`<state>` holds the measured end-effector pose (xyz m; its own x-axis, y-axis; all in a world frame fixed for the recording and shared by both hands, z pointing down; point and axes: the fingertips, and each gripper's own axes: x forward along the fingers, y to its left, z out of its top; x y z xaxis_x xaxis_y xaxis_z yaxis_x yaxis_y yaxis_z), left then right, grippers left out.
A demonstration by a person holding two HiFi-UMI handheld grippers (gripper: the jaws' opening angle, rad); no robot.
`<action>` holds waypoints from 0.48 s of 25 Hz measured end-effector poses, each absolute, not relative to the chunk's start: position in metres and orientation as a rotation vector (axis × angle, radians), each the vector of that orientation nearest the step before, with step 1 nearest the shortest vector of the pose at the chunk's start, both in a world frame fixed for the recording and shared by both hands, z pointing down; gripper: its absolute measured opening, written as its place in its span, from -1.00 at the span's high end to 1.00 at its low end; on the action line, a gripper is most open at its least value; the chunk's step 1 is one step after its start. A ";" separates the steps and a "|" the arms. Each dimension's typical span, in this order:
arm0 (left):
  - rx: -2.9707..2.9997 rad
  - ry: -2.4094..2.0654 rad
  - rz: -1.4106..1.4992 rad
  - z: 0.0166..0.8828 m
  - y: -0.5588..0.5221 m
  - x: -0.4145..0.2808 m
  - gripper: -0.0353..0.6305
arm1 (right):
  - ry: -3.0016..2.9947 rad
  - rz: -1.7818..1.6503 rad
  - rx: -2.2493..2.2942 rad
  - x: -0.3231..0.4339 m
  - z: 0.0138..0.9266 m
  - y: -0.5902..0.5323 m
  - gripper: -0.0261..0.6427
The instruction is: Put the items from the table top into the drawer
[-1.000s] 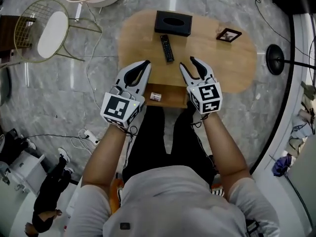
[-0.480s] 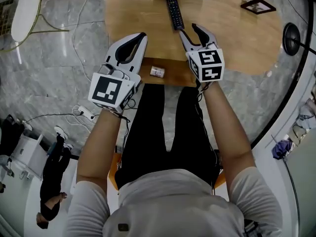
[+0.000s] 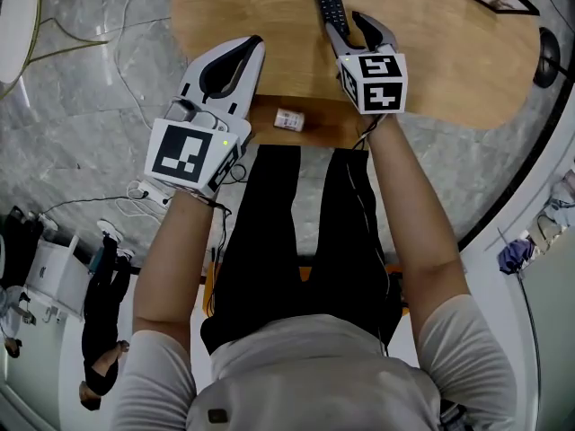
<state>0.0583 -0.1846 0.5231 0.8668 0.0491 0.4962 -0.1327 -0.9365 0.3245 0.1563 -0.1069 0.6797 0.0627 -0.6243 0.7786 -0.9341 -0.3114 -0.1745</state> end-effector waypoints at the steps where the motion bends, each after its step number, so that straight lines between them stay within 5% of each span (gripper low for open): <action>1: 2.683 -0.058 0.732 0.527 -0.185 0.059 0.87 | -1.547 1.136 1.970 0.156 0.686 -0.107 0.31; 9: 2.656 -0.038 0.751 0.548 -0.189 0.057 0.87 | -1.527 1.174 1.922 0.150 0.716 -0.113 0.31; 12: 2.646 -0.041 0.756 0.552 -0.191 0.055 0.87 | -1.536 1.158 1.893 0.145 0.720 -0.116 0.56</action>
